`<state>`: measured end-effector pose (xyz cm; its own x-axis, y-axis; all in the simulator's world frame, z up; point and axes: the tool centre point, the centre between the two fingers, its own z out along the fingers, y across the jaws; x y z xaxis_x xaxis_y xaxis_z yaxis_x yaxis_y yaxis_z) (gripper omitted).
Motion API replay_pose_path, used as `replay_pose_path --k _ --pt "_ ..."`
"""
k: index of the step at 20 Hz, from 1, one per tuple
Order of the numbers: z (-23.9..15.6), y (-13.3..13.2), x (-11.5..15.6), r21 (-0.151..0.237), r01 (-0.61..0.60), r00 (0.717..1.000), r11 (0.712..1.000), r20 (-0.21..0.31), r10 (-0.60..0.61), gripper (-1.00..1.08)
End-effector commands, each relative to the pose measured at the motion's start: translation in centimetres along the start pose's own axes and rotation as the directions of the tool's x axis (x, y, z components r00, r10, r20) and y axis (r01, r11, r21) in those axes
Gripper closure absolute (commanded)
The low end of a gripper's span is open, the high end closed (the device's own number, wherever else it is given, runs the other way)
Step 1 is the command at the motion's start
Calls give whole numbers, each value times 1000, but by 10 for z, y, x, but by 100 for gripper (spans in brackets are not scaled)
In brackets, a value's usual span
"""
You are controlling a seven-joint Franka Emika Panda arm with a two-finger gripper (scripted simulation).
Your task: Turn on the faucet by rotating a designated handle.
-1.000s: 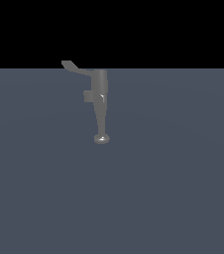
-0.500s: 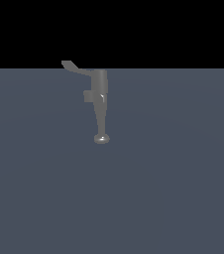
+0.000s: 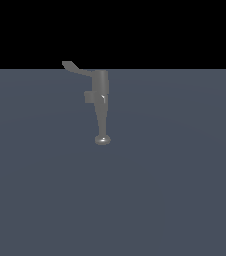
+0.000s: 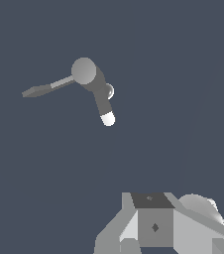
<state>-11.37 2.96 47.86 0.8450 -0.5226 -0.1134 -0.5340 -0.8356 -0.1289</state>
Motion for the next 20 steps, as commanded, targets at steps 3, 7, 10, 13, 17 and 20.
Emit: replay_pose_path --k 3,7,10,13,17,20 --pt "12 -19 21 5 -122 992 992 16 122 108" --pt "25 -36 39 2 -230 973 973 25 229 108" --pt "35 -48 52 -3 -308 951 951 28 308 108" --pt "46 -61 65 -9 -385 923 923 28 385 108" --pt "62 -78 81 -18 -482 876 876 20 482 108" --pt "75 -90 92 -23 -551 834 834 10 551 108"
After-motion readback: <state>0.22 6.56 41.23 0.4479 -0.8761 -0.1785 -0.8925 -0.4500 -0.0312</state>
